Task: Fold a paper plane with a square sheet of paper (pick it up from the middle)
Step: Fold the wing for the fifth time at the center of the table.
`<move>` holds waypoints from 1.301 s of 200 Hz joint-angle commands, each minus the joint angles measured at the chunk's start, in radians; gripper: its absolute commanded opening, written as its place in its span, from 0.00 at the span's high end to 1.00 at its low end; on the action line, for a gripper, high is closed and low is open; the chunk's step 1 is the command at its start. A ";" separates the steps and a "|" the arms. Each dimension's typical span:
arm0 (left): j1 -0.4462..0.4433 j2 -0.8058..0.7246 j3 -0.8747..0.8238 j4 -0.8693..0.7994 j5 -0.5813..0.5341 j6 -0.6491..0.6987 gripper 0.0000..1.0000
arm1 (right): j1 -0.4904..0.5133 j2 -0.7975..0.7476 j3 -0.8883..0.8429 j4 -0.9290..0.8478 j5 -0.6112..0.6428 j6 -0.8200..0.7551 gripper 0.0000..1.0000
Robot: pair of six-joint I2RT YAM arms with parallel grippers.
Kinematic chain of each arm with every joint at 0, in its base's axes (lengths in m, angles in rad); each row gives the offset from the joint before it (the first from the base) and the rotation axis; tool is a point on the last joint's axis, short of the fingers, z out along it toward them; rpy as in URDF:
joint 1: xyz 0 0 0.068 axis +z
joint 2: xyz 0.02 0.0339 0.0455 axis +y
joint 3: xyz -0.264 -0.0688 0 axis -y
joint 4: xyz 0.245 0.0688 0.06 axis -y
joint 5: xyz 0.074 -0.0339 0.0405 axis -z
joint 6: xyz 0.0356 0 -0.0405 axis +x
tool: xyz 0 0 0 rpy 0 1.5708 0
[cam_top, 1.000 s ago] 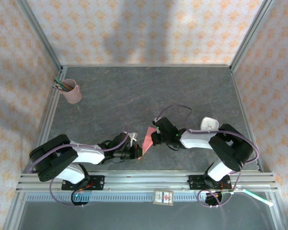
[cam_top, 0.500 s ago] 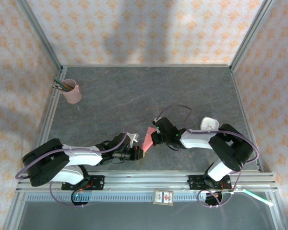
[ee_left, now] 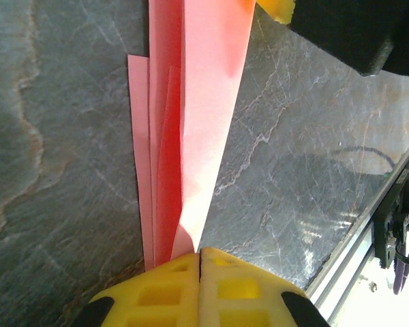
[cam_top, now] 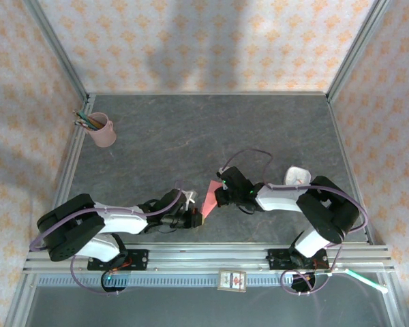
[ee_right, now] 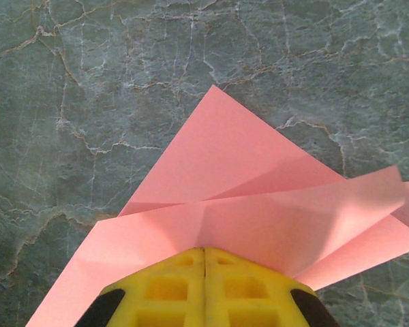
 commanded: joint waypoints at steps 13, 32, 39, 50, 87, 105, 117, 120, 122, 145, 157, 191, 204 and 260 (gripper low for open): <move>0.010 0.006 -0.031 -0.045 -0.029 0.007 0.95 | -0.006 0.033 -0.037 -0.090 0.070 -0.005 0.95; 0.010 0.011 -0.041 -0.043 -0.028 0.010 0.96 | -0.006 0.034 -0.038 -0.092 0.070 -0.004 0.95; 0.010 0.015 -0.045 -0.039 -0.020 0.009 0.97 | -0.007 0.035 -0.038 -0.094 0.071 -0.004 0.95; 0.010 0.015 -0.056 -0.038 -0.018 0.003 0.97 | -0.006 0.038 -0.038 -0.099 0.077 -0.002 0.95; 0.008 -0.006 -0.098 -0.043 -0.008 -0.017 1.00 | -0.008 0.048 -0.032 -0.111 0.083 0.010 0.96; 0.007 -0.010 -0.106 -0.062 -0.006 -0.017 1.00 | -0.008 0.060 -0.028 -0.115 0.085 0.012 0.96; 0.004 -0.010 -0.104 -0.081 -0.003 -0.013 1.00 | -0.008 0.067 -0.027 -0.116 0.084 0.013 0.96; 0.003 -0.009 -0.103 -0.085 -0.001 -0.012 1.00 | -0.008 0.067 -0.025 -0.117 0.084 0.013 0.96; 0.001 -0.009 -0.103 -0.086 -0.001 -0.011 1.00 | -0.008 0.067 -0.025 -0.117 0.083 0.014 0.96; -0.019 -0.010 -0.089 -0.135 -0.002 0.002 1.00 | -0.008 0.071 -0.023 -0.116 0.081 0.013 0.96; -0.024 -0.009 -0.074 -0.178 -0.009 0.021 1.00 | -0.008 0.075 -0.020 -0.117 0.082 0.013 0.96; -0.029 -0.017 -0.041 -0.286 -0.035 0.052 1.00 | -0.009 0.078 -0.017 -0.123 0.083 0.012 0.96; -0.033 -0.029 -0.034 -0.311 -0.036 0.057 1.00 | -0.009 0.077 -0.018 -0.123 0.084 0.013 0.96; -0.054 -0.057 -0.003 -0.395 -0.027 0.075 1.00 | -0.012 0.079 -0.014 -0.128 0.085 0.010 0.96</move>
